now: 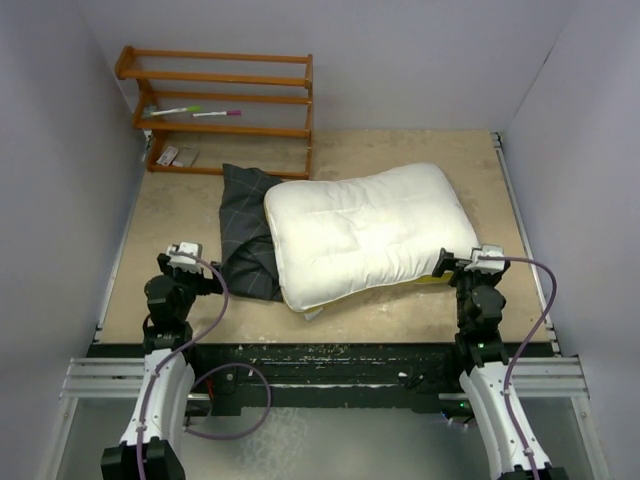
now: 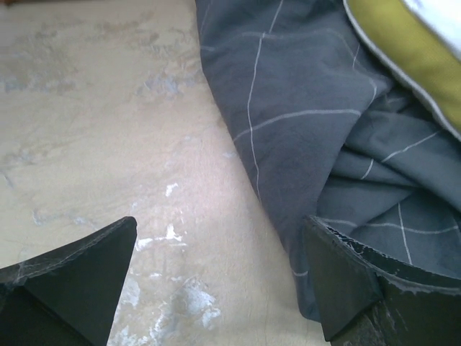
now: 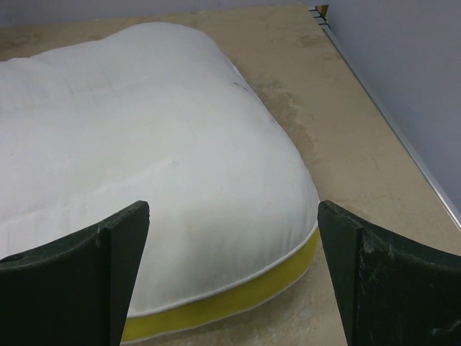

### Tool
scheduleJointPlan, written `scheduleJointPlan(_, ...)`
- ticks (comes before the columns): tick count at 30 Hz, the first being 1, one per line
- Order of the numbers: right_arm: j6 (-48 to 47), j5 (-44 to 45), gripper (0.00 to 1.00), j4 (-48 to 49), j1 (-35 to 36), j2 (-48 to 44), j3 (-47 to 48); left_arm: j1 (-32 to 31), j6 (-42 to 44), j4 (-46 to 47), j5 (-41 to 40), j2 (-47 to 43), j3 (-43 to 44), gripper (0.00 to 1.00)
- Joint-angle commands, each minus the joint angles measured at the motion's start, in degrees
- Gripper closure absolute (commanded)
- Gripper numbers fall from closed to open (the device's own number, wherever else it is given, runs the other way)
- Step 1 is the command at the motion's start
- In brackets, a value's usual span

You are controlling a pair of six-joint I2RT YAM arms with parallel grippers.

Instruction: Remove the pillowcase from the pillow

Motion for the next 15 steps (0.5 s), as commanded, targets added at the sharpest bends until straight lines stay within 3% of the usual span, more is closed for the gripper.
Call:
scheduleJointPlan(1, -0.6, 1.7, 0.0, 2.7, 0.2, 1.1, 0.6, -0.3, -1.4, 1.5, -1.2, -4.5, 0.8, 0.01)
scheduleJointPlan(15, -0.9, -0.5, 0.0, 2.7, 0.2, 1.4, 0.6, -0.3, -0.7, 3.2, 0.0, -1.6, 1.1, 0.01)
